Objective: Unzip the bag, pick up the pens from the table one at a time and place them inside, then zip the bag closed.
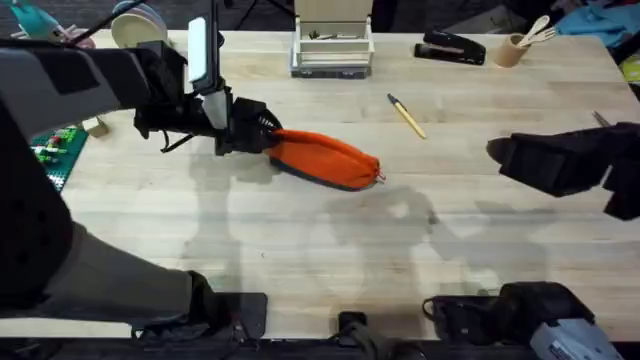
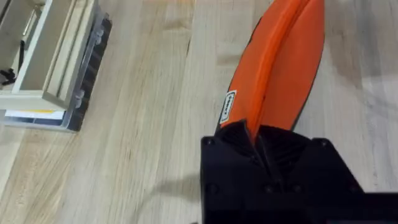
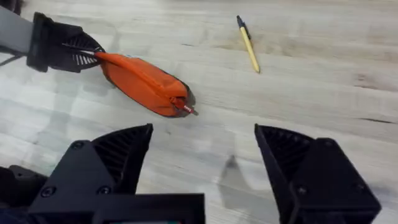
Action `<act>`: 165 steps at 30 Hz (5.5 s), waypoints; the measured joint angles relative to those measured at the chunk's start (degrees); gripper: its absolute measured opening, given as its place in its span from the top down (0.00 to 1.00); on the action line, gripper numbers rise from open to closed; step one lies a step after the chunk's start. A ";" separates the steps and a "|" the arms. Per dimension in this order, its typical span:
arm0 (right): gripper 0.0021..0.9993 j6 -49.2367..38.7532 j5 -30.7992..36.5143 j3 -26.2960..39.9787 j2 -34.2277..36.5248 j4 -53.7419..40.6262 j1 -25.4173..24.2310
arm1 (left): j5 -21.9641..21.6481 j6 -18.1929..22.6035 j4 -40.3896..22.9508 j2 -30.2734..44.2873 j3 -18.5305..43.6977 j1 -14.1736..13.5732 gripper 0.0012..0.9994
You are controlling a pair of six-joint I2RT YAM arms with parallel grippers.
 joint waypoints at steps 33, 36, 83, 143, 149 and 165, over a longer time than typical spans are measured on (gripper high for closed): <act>0.00 19.12 -0.88 -15.42 0.01 6.51 0.00 | -0.01 0.00 -0.02 0.00 0.00 0.00 0.96; 0.00 19.40 -2.76 -16.90 0.01 9.15 0.00 | -0.02 0.00 -0.02 0.00 0.00 0.00 0.96; 0.00 26.14 -19.29 -26.64 40.71 47.63 9.96 | -0.24 0.00 -0.02 0.00 0.00 0.00 0.96; 0.97 23.49 -10.23 -27.43 30.40 54.75 24.22 | -1.87 0.00 0.38 0.00 0.19 0.71 0.96; 0.97 23.47 -1.34 -27.38 30.40 55.01 32.75 | -2.79 0.02 0.70 0.00 0.47 1.01 0.96; 0.97 23.20 6.12 -17.17 42.29 57.19 40.87 | -5.60 0.04 1.40 0.00 1.03 1.61 0.96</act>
